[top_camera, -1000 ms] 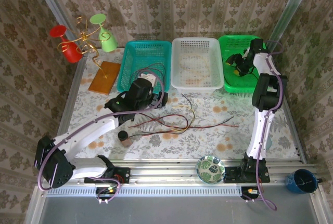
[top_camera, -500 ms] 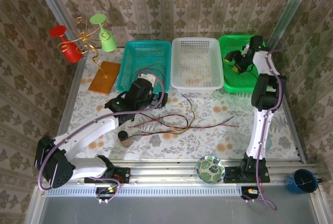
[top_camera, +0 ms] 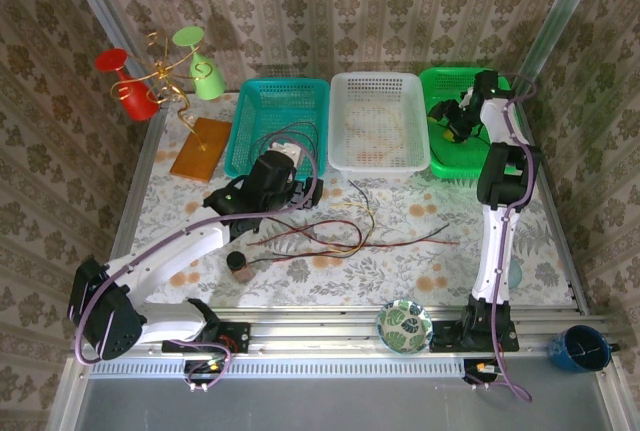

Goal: Untangle the cables

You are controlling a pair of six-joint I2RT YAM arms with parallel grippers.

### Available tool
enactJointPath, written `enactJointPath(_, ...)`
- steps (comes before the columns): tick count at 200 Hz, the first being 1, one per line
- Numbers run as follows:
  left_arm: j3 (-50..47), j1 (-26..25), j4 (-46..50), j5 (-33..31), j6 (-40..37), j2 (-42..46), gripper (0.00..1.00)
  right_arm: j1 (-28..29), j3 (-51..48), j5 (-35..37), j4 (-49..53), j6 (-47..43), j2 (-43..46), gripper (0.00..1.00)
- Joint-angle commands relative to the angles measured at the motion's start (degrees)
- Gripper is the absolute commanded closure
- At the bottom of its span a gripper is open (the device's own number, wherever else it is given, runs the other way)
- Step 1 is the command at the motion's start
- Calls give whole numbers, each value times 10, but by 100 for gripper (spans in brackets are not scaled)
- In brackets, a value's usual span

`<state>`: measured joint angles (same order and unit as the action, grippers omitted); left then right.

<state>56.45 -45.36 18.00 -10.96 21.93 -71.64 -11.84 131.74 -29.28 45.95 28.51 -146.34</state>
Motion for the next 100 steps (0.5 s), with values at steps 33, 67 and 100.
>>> enactJointPath(33, 9, -6, 16, -6, 5, 3, 15, -4, -1, 4, 20, 0, 53, 29)
enactJointPath(67, 5, -8, 17, 1, 6, 9, 15, -21, -41, 9, 3, 12, 140, 28)
enactJointPath(100, -3, -10, 12, 8, 9, 10, 15, -20, -116, 36, -3, 12, 228, 27)
